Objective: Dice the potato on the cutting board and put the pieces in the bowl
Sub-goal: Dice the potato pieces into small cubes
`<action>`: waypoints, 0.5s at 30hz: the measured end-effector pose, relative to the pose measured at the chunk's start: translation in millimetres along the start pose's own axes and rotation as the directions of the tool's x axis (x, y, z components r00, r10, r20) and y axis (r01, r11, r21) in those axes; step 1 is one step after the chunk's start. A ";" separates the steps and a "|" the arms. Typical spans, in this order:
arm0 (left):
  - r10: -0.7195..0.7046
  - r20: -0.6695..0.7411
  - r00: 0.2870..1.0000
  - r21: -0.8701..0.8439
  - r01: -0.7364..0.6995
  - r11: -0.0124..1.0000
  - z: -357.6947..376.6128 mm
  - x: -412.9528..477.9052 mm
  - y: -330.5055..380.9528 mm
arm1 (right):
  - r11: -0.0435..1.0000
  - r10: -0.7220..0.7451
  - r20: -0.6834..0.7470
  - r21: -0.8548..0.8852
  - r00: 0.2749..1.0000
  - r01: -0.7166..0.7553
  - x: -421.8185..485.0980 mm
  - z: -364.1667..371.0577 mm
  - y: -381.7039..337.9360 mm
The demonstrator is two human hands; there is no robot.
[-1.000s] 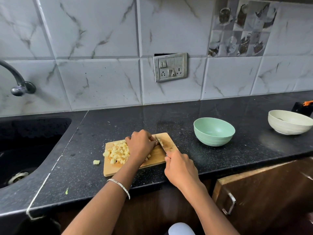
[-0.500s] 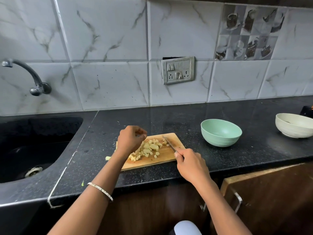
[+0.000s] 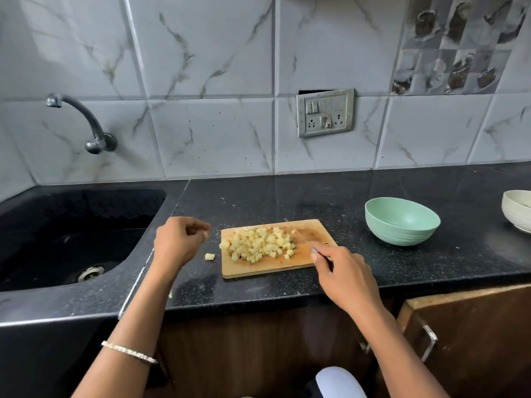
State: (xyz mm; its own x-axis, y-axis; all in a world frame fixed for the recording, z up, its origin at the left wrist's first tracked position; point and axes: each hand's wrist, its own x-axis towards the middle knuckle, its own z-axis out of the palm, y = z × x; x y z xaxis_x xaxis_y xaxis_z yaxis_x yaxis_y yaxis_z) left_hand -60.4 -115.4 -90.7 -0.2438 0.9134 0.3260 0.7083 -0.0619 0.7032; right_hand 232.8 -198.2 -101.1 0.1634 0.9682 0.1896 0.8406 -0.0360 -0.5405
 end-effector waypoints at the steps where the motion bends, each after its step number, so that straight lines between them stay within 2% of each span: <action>1: -0.029 0.012 1.000 0.043 0.028 0.999 -5.5 0.2 -5.1 | 1.000 0.001 -0.002 0.009 1.000 -0.001 0.2 1.7 -0.7; 5: -0.093 0.154 0.984 0.204 0.061 0.977 -8.5 1.2 -12.4 | 1.000 -0.016 -0.004 0.006 1.000 0.016 1.4 7.3 2.3; 12: -0.110 0.222 0.969 0.300 0.040 0.953 3.6 2.4 -7.3 | 0.999 -0.036 -0.066 0.018 0.997 0.037 3.1 9.8 5.8; 15: -0.078 0.221 0.972 0.344 -0.003 0.939 11.9 1.4 -7.6 | 0.999 -0.034 -0.044 0.018 0.998 0.035 3.5 9.2 9.1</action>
State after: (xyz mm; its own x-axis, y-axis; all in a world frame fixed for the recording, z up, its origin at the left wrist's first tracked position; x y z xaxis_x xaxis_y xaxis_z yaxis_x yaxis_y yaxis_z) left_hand -58.3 -108.9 -103.1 -0.1462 0.9816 0.1225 0.8936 0.0779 0.4420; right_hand 236.2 -192.9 -112.8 0.1571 0.9571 0.2433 0.8364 0.0020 -0.5482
